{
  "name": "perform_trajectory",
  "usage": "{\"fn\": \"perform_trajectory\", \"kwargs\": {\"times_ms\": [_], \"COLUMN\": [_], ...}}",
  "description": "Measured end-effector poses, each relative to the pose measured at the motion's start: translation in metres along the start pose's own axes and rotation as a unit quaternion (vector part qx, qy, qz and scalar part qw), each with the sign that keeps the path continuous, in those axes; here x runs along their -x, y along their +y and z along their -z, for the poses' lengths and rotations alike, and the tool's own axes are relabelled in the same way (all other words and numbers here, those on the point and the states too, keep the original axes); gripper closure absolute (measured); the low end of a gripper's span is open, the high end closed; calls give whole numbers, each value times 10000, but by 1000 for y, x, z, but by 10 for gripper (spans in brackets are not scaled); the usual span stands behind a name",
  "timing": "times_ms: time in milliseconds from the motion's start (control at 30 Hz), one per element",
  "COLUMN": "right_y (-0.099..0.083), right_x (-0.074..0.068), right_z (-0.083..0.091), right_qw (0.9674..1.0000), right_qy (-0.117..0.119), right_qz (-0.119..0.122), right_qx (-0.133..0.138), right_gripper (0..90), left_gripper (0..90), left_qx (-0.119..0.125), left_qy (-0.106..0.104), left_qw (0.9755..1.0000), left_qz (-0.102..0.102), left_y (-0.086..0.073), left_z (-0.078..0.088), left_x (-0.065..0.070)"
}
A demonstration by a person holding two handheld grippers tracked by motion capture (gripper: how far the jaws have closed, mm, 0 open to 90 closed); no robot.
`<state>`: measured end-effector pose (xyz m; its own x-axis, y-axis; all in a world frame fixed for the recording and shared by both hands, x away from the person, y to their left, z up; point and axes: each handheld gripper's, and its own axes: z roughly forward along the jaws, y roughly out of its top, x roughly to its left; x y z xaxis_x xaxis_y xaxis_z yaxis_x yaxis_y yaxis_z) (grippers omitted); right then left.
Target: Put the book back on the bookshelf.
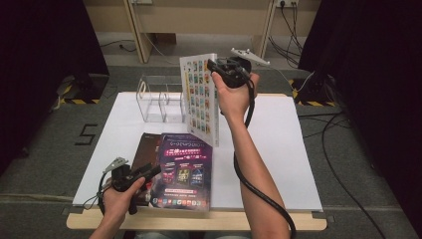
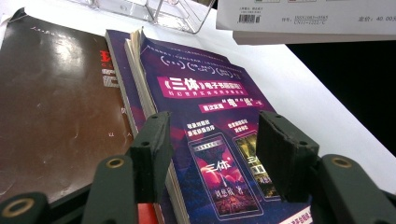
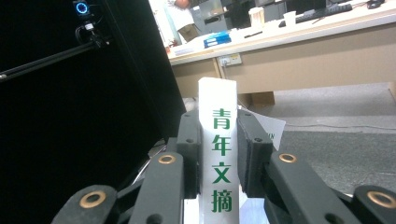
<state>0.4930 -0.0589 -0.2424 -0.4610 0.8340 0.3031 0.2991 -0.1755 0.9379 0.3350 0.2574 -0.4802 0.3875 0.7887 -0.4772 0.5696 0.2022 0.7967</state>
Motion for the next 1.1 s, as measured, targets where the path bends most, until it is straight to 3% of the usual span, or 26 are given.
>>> {"fn": "perform_trajectory", "kwargs": {"times_ms": [1100], "right_y": [14], "right_x": [1], "right_z": [-16], "right_qw": [9996], "right_qy": [-162], "right_qz": [-150], "right_qx": [183], "right_gripper": [740], "left_gripper": [444], "left_qx": [-26], "left_qy": [-23], "left_qw": [10000], "left_qz": [39], "left_y": [-2], "left_z": [-2], "left_x": [-1]}}
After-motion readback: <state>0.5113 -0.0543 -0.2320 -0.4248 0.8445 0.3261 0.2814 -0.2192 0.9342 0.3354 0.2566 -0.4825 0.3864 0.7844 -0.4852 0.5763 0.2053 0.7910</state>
